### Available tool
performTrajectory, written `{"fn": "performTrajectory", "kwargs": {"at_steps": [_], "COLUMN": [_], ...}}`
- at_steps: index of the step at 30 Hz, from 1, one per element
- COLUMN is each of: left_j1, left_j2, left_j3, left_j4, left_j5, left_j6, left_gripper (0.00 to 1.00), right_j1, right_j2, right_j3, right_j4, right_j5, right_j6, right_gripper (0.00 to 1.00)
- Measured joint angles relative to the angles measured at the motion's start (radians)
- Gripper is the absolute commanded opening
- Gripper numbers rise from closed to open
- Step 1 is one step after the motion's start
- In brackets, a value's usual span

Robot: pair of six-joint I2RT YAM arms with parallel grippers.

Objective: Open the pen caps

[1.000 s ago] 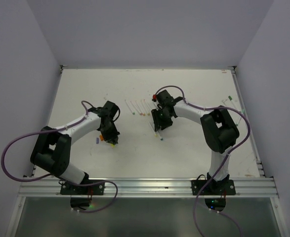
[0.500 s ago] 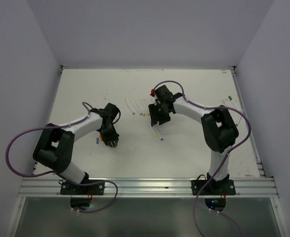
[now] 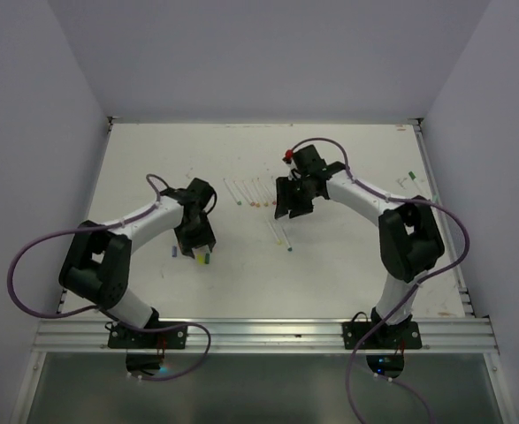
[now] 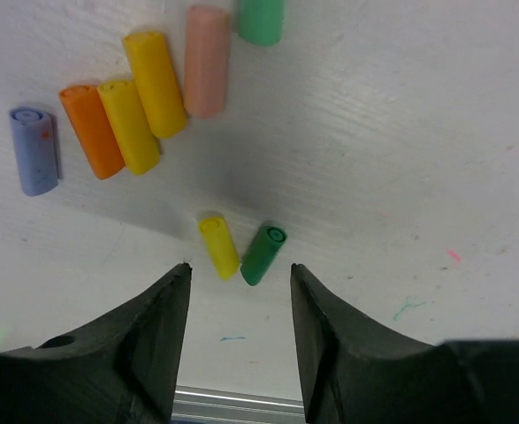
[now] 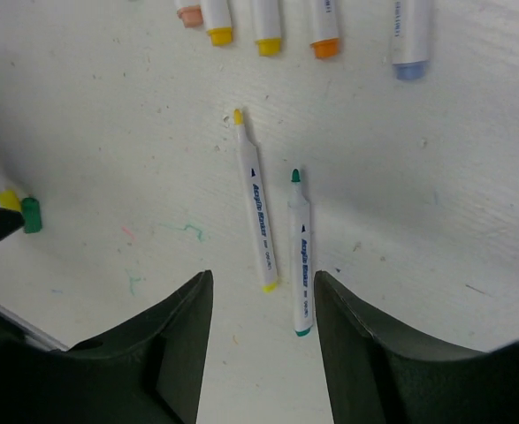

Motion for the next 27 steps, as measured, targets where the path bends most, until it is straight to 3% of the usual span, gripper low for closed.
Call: {"fn": "performTrajectory", "kwargs": {"at_steps": [2,3,6,12,16,20,27], "left_j1": [0.000,0.000,-0.006,-0.106,-0.160,-0.163,-0.161], "left_j2": [-0.016,-0.031,-0.089,-0.122,-0.093,-0.135,-0.182], "left_j3": [0.065,0.110,0.250,0.398,0.402,0.325,0.227], "left_j4": [-0.021,-0.028,-0.005,0.059,0.093,0.194,0.309], "left_j5": [-0.023,-0.030,-0.035,-0.056,-0.024,0.060,0.151], "left_j6": [0.035,0.057,0.120,0.212,0.279,0.364,0.466], "left_gripper": [0.59,0.71,0.77,0.79,0.79,0.79,0.79], "right_j1": [-0.051,-0.088,-0.221,-0.539,-0.727,-0.762,-0.753], "right_j2": [-0.021,-0.031,-0.040,-0.098,-0.126,-0.159,-0.295], "right_j3": [0.001,0.006,0.067,0.127,0.127,0.078,-0.242], "right_j4": [0.005,0.003,-0.032,-0.080,-0.104,-0.093,0.024], "right_j5": [-0.028,-0.028,0.007,0.164,0.266,0.369,0.471], "right_j6": [0.031,0.046,0.089,0.148,0.117,0.063,0.010], "right_gripper": [0.54,0.54,0.59,0.64,0.77,0.78,0.79]}}
